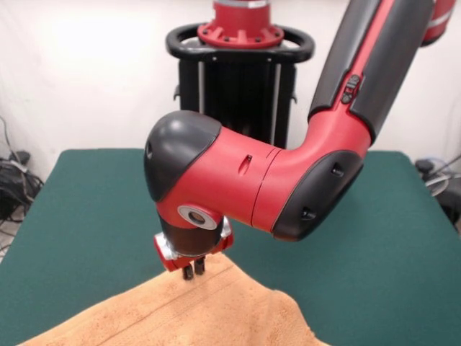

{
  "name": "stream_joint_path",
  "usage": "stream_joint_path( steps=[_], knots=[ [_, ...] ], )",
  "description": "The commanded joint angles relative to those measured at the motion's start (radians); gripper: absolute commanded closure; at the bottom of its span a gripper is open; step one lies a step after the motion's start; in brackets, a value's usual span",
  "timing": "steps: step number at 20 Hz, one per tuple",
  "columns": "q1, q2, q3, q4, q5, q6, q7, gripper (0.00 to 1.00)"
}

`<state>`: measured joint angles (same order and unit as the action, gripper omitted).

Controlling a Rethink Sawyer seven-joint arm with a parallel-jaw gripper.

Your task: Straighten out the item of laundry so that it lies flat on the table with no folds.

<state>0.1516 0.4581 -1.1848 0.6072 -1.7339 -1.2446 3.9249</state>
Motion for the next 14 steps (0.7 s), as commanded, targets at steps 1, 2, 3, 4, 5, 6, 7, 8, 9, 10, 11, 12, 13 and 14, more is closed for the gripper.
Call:
stream_joint_path(
  steps=[1, 2, 3, 4, 5, 6, 7, 8, 9, 10, 11, 12, 13, 14],
  knots=[
    [0.005, 0.087, 0.111, -0.022, 0.089, 0.022, 0.226, 1.00],
    [0.006, 0.087, 0.110, -0.022, 0.088, 0.022, 0.227, 1.00],
    [0.006, 0.087, 0.109, -0.024, 0.089, 0.023, 0.233, 1.00],
    [0.006, 0.086, 0.110, -0.023, 0.091, 0.025, 0.236, 1.00],
    [0.005, 0.082, 0.111, -0.023, 0.097, 0.036, 0.240, 1.00],
    [0.005, 0.080, 0.110, -0.021, 0.098, 0.036, 0.244, 1.00],
    [0.010, 0.071, 0.110, -0.011, 0.099, 0.029, 0.243, 1.00],
    [0.015, 0.065, 0.109, -0.002, 0.097, 0.017, 0.242, 1.00],
    [0.027, 0.046, 0.110, 0.023, 0.096, -0.007, 0.242, 1.00],
    [0.035, 0.035, 0.108, 0.038, 0.094, -0.023, 0.244, 1.00],
    [0.049, 0.016, 0.105, 0.067, 0.090, -0.050, 0.244, 1.00],
    [0.058, 0.006, 0.104, 0.084, 0.088, -0.063, 0.242, 1.00],
    [0.072, -0.008, 0.103, 0.114, 0.082, -0.083, 0.229, 1.00],
    [0.080, -0.018, 0.104, 0.131, 0.079, -0.093, 0.220, 1.00]
  ],
)
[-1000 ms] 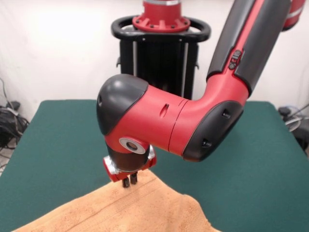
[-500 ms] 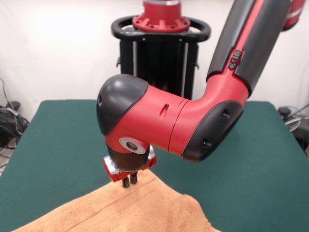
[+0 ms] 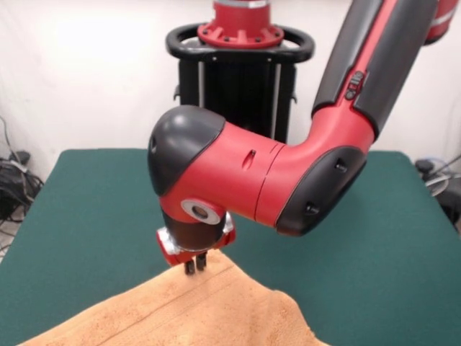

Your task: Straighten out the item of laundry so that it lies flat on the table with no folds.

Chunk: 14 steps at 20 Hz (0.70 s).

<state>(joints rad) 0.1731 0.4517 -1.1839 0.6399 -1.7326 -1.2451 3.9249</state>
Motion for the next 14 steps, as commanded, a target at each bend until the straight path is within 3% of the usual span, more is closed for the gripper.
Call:
stream_joint_path(
  steps=[1, 9, 14],
  knots=[
    [0.071, -0.031, 0.103, 0.128, 0.072, -0.115, 0.204, 1.00],
    [0.110, -0.136, 0.086, 0.248, 0.029, -0.237, 0.157, 1.00],
    [0.095, -0.143, 0.083, 0.229, 0.028, -0.235, 0.163, 1.00]
  ],
)
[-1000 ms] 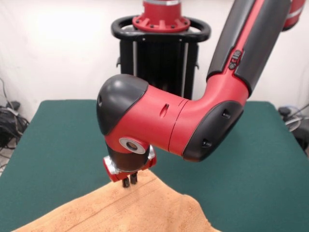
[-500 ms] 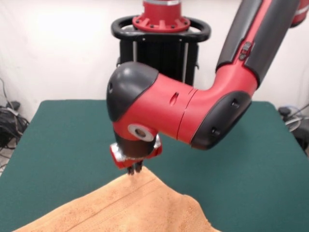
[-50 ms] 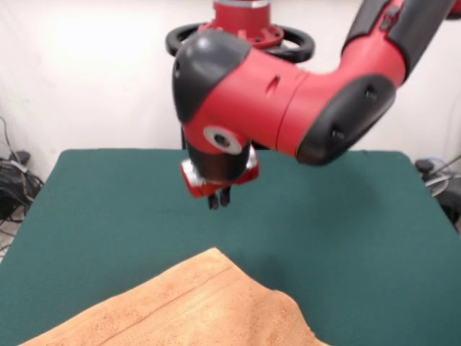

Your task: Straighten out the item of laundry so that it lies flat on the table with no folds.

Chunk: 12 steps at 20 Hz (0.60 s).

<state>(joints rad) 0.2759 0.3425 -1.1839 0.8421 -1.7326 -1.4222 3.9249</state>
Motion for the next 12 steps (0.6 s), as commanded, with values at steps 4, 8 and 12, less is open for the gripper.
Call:
stream_joint_path(
  steps=[4, 8, 12],
  knots=[
    [-0.058, -0.011, 0.059, -0.109, 0.067, 0.048, 0.266, 1.00],
    [-0.081, -0.032, 0.045, -0.154, 0.097, 0.133, 0.235, 1.00],
    [-0.088, -0.066, 0.056, -0.146, 0.120, 0.209, 0.166, 1.00]
  ],
)
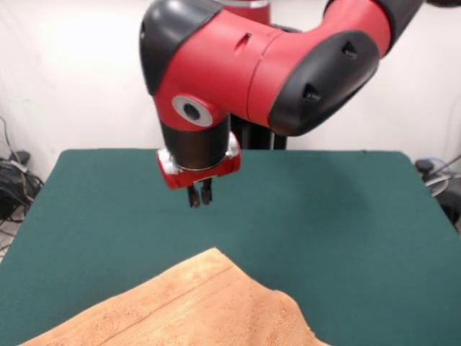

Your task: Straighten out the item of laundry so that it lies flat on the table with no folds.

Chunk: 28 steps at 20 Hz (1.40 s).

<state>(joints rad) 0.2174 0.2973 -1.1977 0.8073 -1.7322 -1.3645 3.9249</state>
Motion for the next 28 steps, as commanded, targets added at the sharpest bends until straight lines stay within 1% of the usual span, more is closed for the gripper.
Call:
stream_joint_path(
  steps=[1, 6, 11, 12, 13, 17, 20, 23, 28],
  knots=[
    [-0.028, -0.024, 0.076, -0.106, 0.123, 0.174, 0.150, 1.00],
    [-0.028, -0.042, 0.108, -0.103, 0.141, 0.253, 0.116, 1.00],
    [-0.040, -0.019, 0.112, -0.129, 0.141, 0.297, 0.079, 1.00],
    [-0.044, -0.015, 0.118, -0.136, 0.142, 0.299, 0.065, 1.00],
    [-0.058, -0.005, 0.135, -0.166, 0.142, 0.286, 0.036, 1.00],
    [-0.086, 0.053, 0.135, -0.252, 0.099, 0.217, 0.033, 1.00],
    [-0.095, 0.068, 0.132, -0.273, 0.091, 0.203, 0.010, 1.00],
    [-0.104, 0.086, 0.142, -0.295, 0.105, 0.228, -0.032, 1.00],
    [-0.110, 0.108, 0.148, -0.318, 0.116, 0.238, -0.053, 1.00]
  ],
)
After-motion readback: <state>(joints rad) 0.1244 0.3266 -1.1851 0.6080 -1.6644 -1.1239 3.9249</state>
